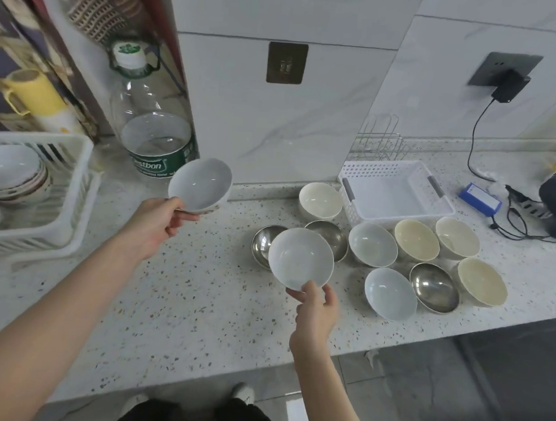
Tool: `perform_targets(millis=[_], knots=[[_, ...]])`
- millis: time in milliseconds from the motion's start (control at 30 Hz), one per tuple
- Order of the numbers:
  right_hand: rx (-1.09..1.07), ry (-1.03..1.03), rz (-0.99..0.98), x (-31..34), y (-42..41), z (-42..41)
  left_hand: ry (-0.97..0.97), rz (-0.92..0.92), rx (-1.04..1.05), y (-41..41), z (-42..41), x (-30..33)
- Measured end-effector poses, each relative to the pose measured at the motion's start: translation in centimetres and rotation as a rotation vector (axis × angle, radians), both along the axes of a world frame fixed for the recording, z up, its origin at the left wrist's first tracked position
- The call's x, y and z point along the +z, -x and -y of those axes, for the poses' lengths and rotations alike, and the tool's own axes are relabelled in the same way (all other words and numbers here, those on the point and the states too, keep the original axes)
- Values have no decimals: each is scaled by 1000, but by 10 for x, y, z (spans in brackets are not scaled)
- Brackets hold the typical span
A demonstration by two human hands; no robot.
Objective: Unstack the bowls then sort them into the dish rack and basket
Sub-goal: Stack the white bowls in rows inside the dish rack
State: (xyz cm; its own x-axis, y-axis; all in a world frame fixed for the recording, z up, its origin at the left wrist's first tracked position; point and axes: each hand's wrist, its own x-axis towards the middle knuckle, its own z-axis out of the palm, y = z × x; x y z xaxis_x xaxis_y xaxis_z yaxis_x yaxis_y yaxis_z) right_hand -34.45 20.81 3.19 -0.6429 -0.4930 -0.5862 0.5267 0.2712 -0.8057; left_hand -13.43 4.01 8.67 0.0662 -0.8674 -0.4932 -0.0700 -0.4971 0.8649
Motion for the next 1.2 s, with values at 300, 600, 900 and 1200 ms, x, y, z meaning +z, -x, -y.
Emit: perform_targets(millis=[300, 600, 900, 1200], knots=[[150, 146, -91, 23, -91, 46, 17, -50, 122, -109, 1, 11], [352, 211, -175, 41, -220, 86, 75, -74, 240, -254, 7, 18], [797, 195, -446, 60, -325, 160, 201, 18, 276, -384, 17, -8], [1022, -172, -924, 60, -375, 211, 245, 28, 259, -435, 29, -23]])
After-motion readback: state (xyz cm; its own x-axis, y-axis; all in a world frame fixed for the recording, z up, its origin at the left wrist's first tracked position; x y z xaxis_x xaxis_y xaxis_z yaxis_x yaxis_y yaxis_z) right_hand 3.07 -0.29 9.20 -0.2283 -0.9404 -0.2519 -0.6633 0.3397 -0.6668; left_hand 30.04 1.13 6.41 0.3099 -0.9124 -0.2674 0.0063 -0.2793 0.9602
